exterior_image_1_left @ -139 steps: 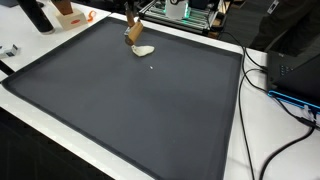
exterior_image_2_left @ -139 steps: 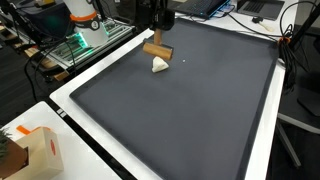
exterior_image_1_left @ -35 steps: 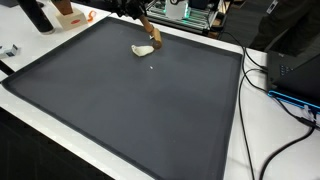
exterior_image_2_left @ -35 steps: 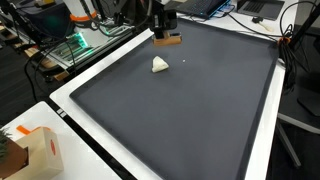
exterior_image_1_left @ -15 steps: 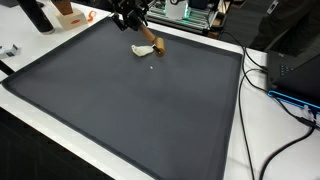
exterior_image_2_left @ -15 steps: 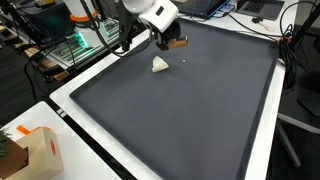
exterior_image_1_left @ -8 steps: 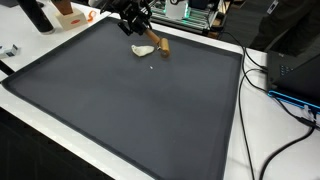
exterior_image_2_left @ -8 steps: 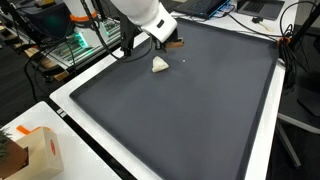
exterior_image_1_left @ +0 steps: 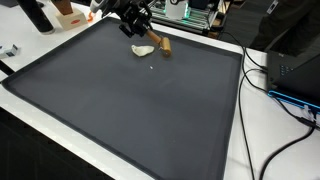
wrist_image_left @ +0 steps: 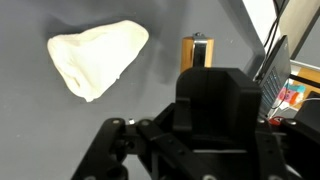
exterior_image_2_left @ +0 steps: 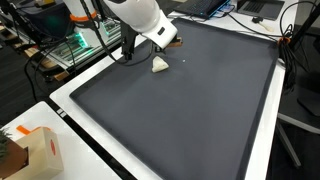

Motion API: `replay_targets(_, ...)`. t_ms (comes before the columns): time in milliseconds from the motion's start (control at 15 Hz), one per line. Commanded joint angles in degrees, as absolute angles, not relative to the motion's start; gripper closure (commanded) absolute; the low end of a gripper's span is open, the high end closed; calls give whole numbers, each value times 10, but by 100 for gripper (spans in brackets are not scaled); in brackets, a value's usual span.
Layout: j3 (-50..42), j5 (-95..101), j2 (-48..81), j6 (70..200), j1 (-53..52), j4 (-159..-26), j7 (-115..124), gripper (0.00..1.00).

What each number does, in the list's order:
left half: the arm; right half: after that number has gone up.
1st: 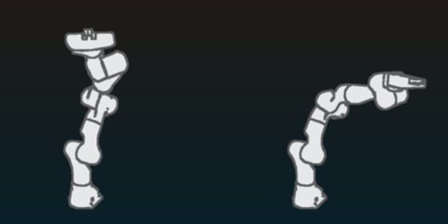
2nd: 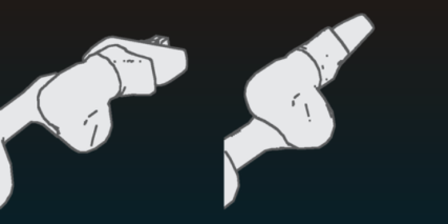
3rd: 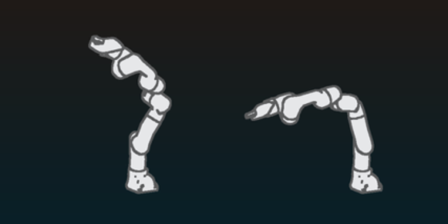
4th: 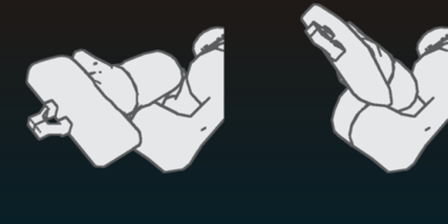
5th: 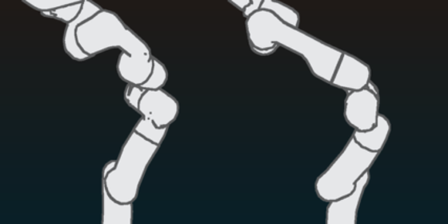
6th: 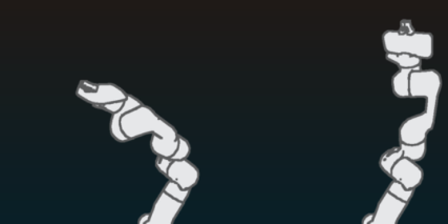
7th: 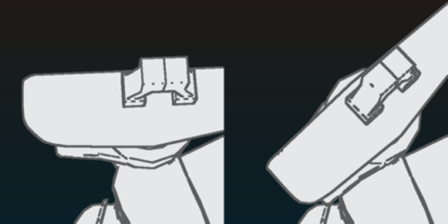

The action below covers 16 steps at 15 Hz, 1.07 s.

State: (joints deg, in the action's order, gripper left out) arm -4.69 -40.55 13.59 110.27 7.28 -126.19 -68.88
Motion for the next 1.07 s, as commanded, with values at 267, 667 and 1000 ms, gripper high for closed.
replay_targets(267, -42, -408, 164, 1069, 92, -1234, -690, 79)
replay_targets(667, -41, -408, 183, 1056, 99, -1219, -686, 79)
replay_targets(1000, -42, -408, 194, 1046, 104, -1210, -674, 79)
